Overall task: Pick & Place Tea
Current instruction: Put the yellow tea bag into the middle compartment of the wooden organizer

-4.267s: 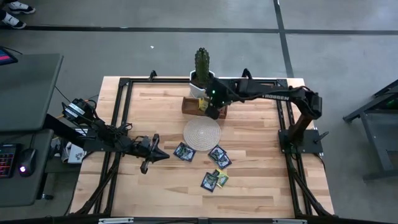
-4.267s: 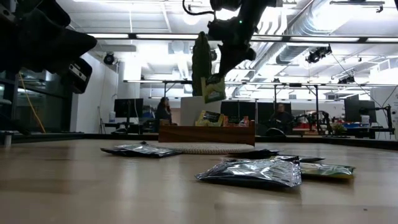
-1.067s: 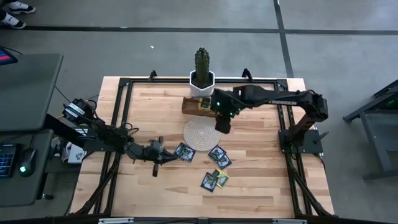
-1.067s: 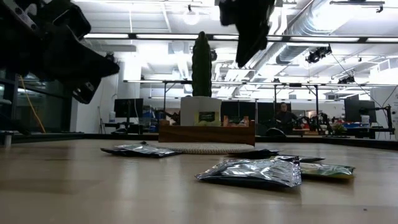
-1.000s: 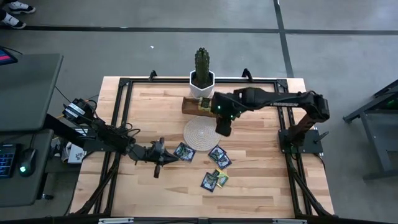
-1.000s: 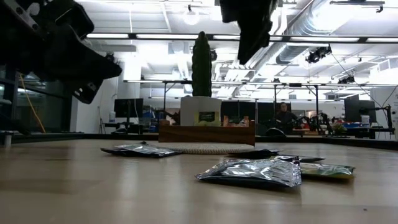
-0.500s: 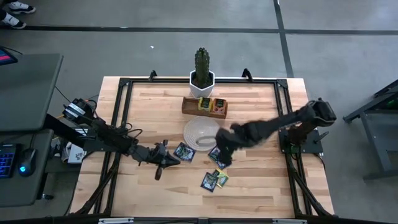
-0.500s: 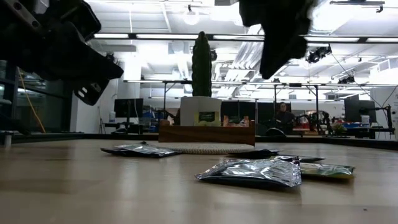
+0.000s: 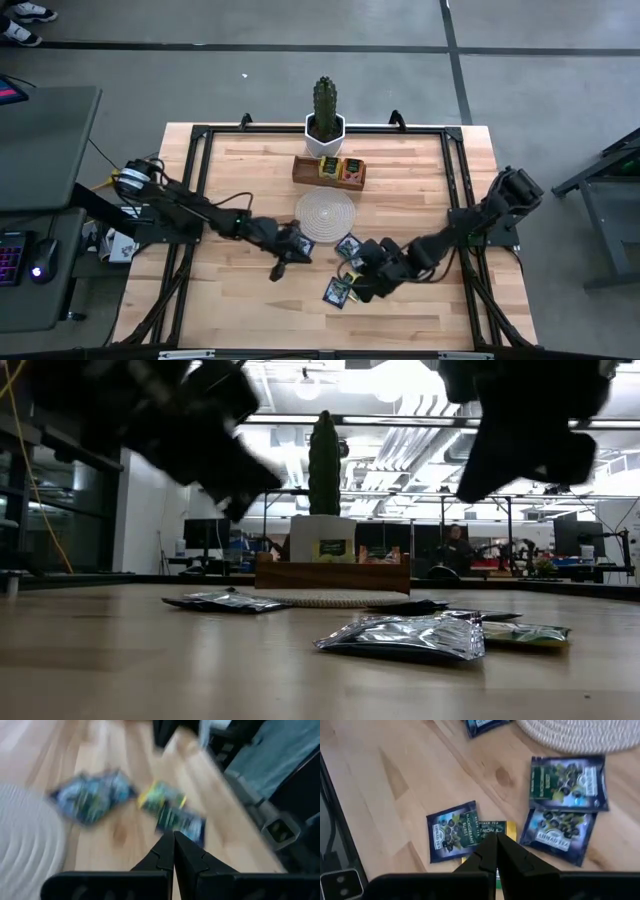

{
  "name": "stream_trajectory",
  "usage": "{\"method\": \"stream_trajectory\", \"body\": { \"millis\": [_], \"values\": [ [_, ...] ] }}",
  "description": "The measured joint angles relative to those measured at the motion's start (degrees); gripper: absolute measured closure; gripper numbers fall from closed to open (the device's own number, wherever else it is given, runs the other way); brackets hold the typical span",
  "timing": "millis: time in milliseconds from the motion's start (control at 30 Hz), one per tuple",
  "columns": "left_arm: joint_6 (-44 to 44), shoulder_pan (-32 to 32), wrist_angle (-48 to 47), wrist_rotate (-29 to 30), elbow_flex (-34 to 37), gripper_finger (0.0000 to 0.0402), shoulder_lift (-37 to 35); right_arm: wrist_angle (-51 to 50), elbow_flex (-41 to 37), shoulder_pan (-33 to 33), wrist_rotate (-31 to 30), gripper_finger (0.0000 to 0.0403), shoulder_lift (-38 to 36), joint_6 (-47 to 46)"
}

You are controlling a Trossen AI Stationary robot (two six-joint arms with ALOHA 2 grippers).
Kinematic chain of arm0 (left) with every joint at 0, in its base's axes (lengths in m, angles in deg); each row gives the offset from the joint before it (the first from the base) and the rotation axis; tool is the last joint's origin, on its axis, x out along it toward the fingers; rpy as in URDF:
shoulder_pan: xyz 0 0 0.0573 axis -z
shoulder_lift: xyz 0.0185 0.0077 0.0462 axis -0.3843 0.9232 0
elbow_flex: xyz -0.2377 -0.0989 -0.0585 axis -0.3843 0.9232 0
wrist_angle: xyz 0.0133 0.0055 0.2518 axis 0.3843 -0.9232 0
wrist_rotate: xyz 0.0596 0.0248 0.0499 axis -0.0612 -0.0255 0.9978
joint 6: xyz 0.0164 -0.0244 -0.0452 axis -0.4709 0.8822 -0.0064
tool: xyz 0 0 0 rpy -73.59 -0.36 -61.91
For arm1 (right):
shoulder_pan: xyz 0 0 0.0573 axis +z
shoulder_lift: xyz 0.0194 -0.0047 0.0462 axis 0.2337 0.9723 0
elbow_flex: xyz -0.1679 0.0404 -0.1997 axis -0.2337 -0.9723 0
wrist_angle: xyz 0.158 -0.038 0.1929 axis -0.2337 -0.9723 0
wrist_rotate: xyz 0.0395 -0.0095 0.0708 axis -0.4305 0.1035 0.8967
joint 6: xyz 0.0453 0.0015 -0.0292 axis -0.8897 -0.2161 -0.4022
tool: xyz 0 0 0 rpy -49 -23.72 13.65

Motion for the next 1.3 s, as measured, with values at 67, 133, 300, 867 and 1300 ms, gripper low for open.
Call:
{"method": "stream_trajectory", "body": {
  "millis": [67, 133, 300, 867, 1300],
  "values": [
    [-0.29, -1.13, 0.63, -2.59, -1.62, 0.04, 1.43, 0.89, -0.85, 1.35, -1.45, 0.0401, 0.46, -2.94],
    [-0.21, -1.98, 0.2, -5.15, -2.98, 0.0395, 3.65, 0.9, -1.21, 2.5, -2.53, 0.0402, 0.99, -4.87],
    [4.3, -3.84, 0.64, -11.9, -6.78, 0.0368, 8.91, 1.92, -1.21, 4.24, -2.7, 0.0402, 3.09, -5.84],
    [18.79, -5.04, -0.01, -18.63, -18.14, 0.0228, 19.94, 4.18, -1.19, 7.41, -1.13, 0.0403, 9.75, -4.9],
    [22.8, -4.91, -1.01, -17.15, -19.19, 0.0222, 21.73, 11.27, -1.04, 6.87, -0.8, 0.0403, 14.63, -3.9]
  ]
}}
